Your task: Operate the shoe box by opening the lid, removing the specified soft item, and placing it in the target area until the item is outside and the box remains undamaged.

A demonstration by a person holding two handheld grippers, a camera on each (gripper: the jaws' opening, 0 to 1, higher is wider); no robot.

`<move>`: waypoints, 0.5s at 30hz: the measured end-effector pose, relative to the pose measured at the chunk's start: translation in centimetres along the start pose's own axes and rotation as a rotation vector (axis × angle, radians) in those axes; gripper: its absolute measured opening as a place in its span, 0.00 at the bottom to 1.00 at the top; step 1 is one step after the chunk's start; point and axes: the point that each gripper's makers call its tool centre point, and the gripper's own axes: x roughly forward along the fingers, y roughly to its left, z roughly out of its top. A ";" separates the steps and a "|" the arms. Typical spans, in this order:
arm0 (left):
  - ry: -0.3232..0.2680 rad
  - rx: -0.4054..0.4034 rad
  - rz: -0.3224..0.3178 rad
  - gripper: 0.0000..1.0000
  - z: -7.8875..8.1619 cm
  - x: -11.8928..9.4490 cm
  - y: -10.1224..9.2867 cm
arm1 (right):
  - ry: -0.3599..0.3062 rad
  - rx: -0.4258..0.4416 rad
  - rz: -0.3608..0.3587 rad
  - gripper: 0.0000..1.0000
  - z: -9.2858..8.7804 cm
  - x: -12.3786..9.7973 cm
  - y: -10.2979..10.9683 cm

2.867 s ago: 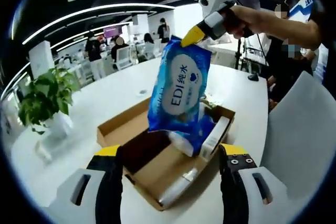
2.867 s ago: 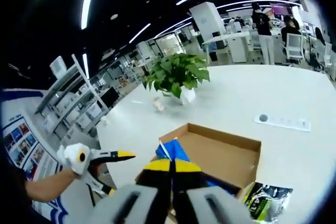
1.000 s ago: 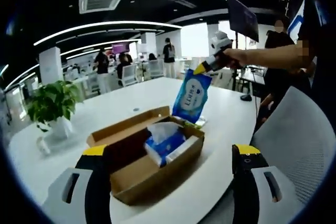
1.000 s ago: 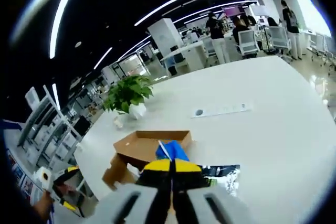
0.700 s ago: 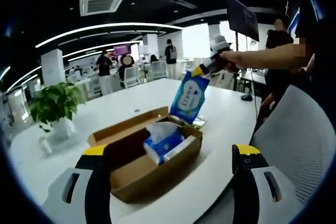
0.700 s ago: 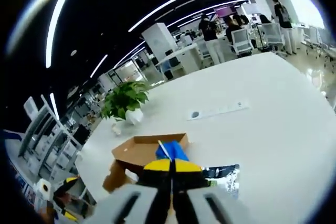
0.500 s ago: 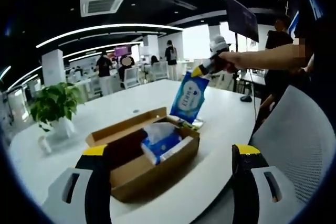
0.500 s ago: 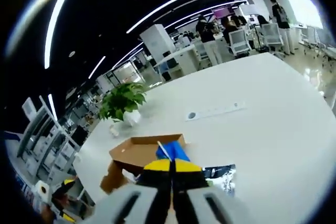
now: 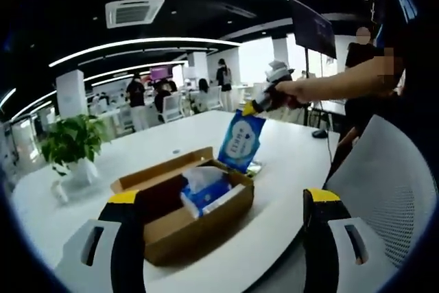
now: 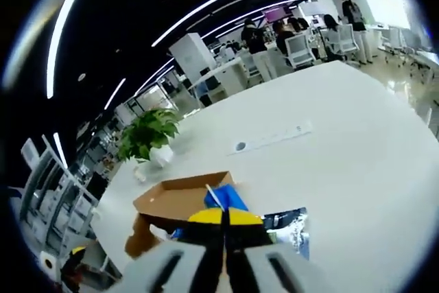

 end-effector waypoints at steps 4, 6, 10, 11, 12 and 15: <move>0.000 -0.012 0.009 1.00 -0.3 -0.3 0.0 | 0.006 0.052 -0.003 0.00 -0.9 0.7 -0.4; 0.000 -0.019 0.013 1.00 -0.3 -0.4 0.0 | 0.007 0.058 -0.013 0.00 -1.2 0.9 -0.7; 0.008 -0.036 0.009 1.00 -0.5 -0.4 -0.3 | 0.000 0.113 -0.005 0.00 -1.1 1.3 -1.0; 0.009 -0.027 0.009 1.00 -0.5 -0.3 -0.4 | -0.002 0.121 -0.005 0.00 -1.0 1.4 -1.2; 0.011 -0.024 0.008 1.00 -0.5 -0.3 -0.5 | -0.002 0.125 -0.005 0.00 -1.0 1.5 -1.2; 0.007 -0.028 0.010 1.00 -0.5 -0.4 -0.4 | -0.012 0.167 -0.010 0.00 -1.1 1.8 -1.7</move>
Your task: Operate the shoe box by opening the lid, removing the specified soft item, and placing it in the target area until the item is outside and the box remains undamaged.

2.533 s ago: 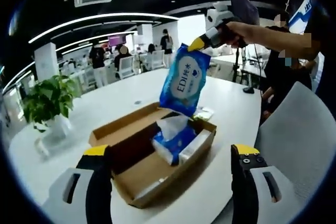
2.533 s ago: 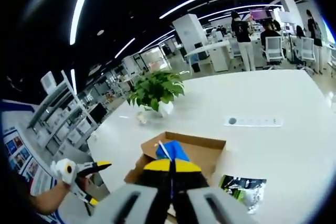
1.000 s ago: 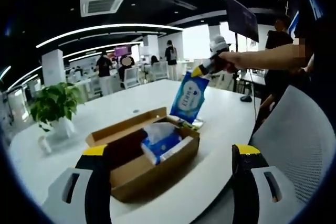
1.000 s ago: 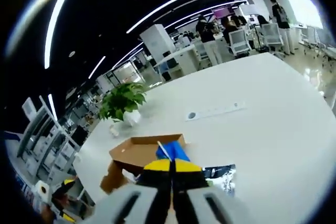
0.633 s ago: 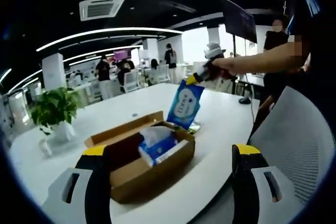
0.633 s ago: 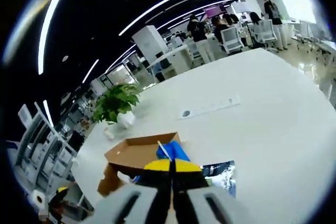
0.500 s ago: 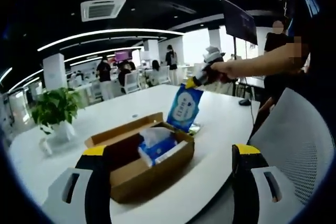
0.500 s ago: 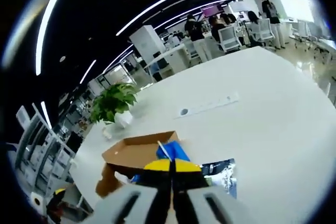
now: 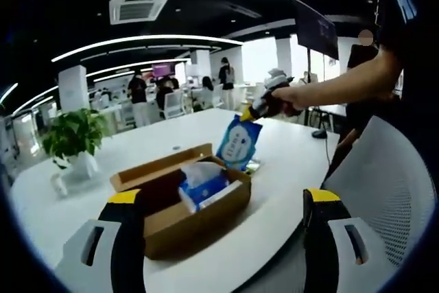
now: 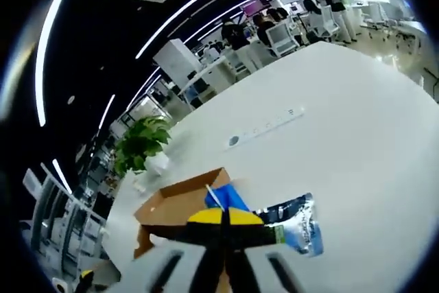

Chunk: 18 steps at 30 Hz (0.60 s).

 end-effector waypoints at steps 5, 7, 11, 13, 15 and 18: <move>0.008 -0.003 0.006 1.00 0.0 0.1 -0.1 | -0.017 0.013 -0.024 0.00 0.1 0.5 -1.4; 0.014 -0.006 0.009 1.00 -0.2 0.1 0.0 | -0.018 0.010 -0.039 0.00 0.1 0.6 -2.0; 0.036 0.001 0.004 1.00 -0.4 0.1 0.3 | -0.011 0.007 -0.060 0.00 0.0 1.0 -3.4; 0.041 0.007 0.006 1.00 -0.3 0.0 0.4 | -0.007 -0.008 -0.072 0.00 -0.1 1.1 -3.9; 0.039 0.006 0.011 1.00 -0.2 -0.1 0.6 | 0.002 -0.015 -0.083 0.00 -0.2 1.4 -4.6; 0.038 0.000 0.030 1.00 -0.2 -0.3 1.1 | 0.007 -0.012 -0.086 0.00 -0.5 1.7 -5.4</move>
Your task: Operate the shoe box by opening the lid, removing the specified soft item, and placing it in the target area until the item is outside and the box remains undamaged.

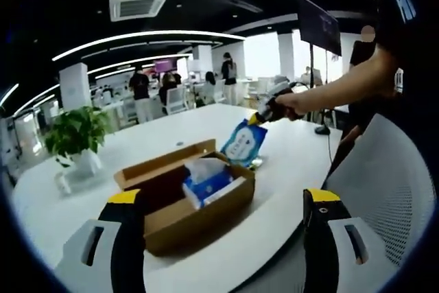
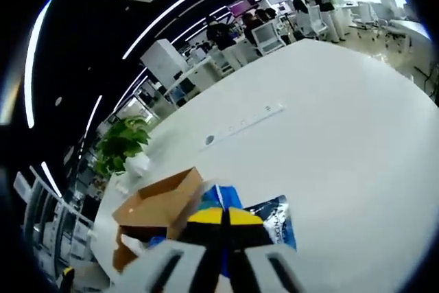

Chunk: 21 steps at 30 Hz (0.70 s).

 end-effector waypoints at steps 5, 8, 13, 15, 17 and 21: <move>0.007 -0.021 0.018 1.00 -0.5 -0.5 -0.1 | 0.011 -0.017 -0.011 0.00 -0.2 0.6 -1.0; 0.014 -0.029 0.022 1.00 -0.7 -0.8 -0.6 | 0.018 -0.030 -0.025 0.00 -0.3 0.7 -1.7; 0.031 -0.029 0.034 1.00 -1.2 -1.0 -0.6 | 0.042 -0.062 -0.043 0.00 -0.6 1.3 -3.1; 0.032 -0.036 0.039 1.00 -1.3 -1.0 -0.6 | 0.044 -0.072 -0.043 0.00 -0.8 1.5 -3.6; 0.035 -0.036 0.042 1.00 -1.4 -1.0 -0.6 | 0.054 -0.074 -0.050 0.00 -0.9 1.6 -4.1; 0.045 -0.031 0.043 1.00 -1.5 -1.0 -0.7 | 0.064 -0.077 -0.058 0.00 -1.3 2.1 -5.2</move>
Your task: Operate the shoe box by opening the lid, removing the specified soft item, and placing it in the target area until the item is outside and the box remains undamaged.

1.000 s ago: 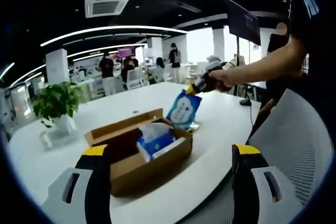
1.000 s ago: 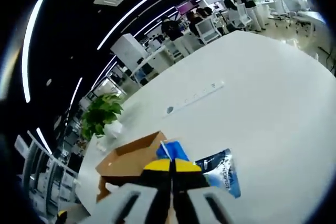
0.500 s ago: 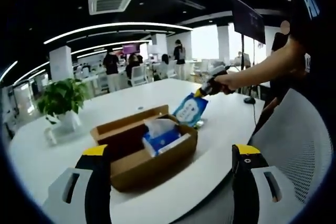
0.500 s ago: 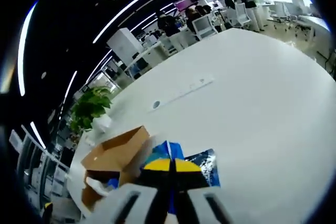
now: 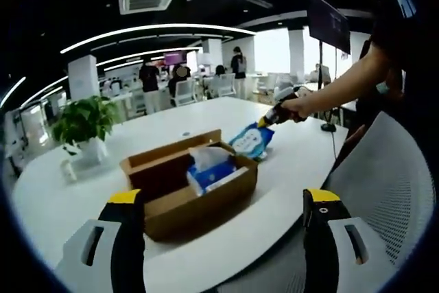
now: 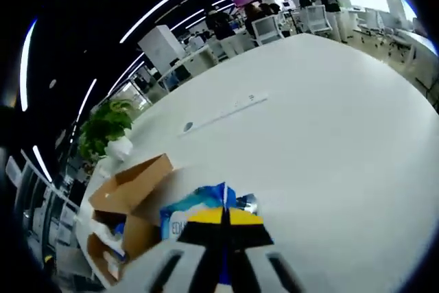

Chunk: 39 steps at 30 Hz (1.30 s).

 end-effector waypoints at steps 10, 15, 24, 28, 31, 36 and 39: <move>0.018 0.008 0.010 1.00 -0.5 0.0 0.4 | 0.030 -0.030 0.000 0.00 -1.0 1.2 -1.8; 0.017 0.006 0.015 1.00 -0.4 0.0 0.5 | 0.040 -0.043 0.002 0.00 -1.4 1.8 -2.4; 0.007 -0.001 0.025 1.00 -0.2 0.1 0.6 | 0.021 -0.059 0.039 0.00 -0.8 2.7 -1.8; 0.002 -0.005 0.029 1.00 -0.1 0.1 0.7 | 0.006 -0.078 0.058 0.00 -0.6 3.1 -1.4; 0.002 -0.008 0.034 1.00 -0.1 0.1 0.8 | -0.014 -0.053 0.088 0.00 -0.3 3.1 -0.9; 0.002 -0.009 0.037 1.00 -0.1 0.1 0.8 | -0.017 -0.062 0.086 0.00 -0.5 3.6 -1.1; 0.004 -0.005 0.036 1.00 -0.1 0.1 0.7 | -0.022 -0.080 0.088 0.00 -0.4 3.8 -1.1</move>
